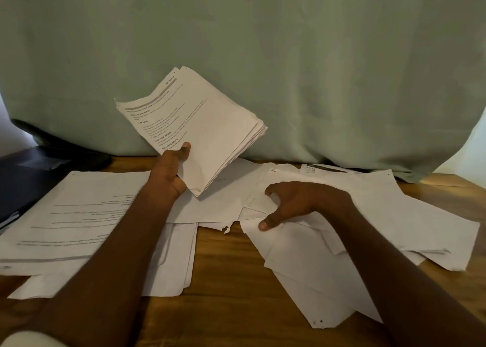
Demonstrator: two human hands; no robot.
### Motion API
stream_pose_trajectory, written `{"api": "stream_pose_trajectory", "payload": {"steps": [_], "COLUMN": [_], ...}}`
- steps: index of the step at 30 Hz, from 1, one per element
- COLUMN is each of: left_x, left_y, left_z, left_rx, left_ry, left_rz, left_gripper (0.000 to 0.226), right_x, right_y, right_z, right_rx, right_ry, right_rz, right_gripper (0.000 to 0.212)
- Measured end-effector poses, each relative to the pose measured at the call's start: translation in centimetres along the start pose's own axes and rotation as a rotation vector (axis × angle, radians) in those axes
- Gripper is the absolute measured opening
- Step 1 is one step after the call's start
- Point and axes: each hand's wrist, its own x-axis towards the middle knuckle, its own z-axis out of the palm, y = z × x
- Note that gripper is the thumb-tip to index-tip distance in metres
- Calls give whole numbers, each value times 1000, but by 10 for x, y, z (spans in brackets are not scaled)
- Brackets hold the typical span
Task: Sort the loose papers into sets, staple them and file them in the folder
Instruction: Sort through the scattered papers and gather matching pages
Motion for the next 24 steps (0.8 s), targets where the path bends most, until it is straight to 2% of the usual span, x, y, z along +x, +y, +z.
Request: {"api": "stream_pose_trajectory", "payload": {"steps": [9, 12, 14, 16, 18, 20, 22, 24], "left_x": [-6, -7, -7, -6, -5, -5, -5, -4], "left_y": [0, 0, -1, -2, -3, -2, -1, 0], "left_z": [3, 4, 3, 3, 3, 2, 1, 1], "left_rx": [13, 19, 16, -7, -47, -87, -118, -115], "left_ry": [35, 46, 36, 4, -33, -75, -106, -140], "left_rz": [10, 0, -4, -6, 4, 19, 29, 39], "left_gripper": [41, 37, 29, 31, 36, 37, 41, 46], "right_x": [-12, -20, -26, -32, -42, -52, -59, -59], "right_y": [0, 2, 6, 13, 23, 33, 41, 47], "right_z": [-13, -25, -34, -43, -56, -66, -69, -67], "right_rx": [37, 34, 58, 206, 458, 738, 1013, 1160], "right_ry": [138, 375, 671, 1041, 1302, 1415, 1414, 1384], "right_rz": [-96, -112, -73, -55, -122, -200, -259, -279], "right_gripper": [53, 33, 26, 24, 21, 17, 16, 16]}}
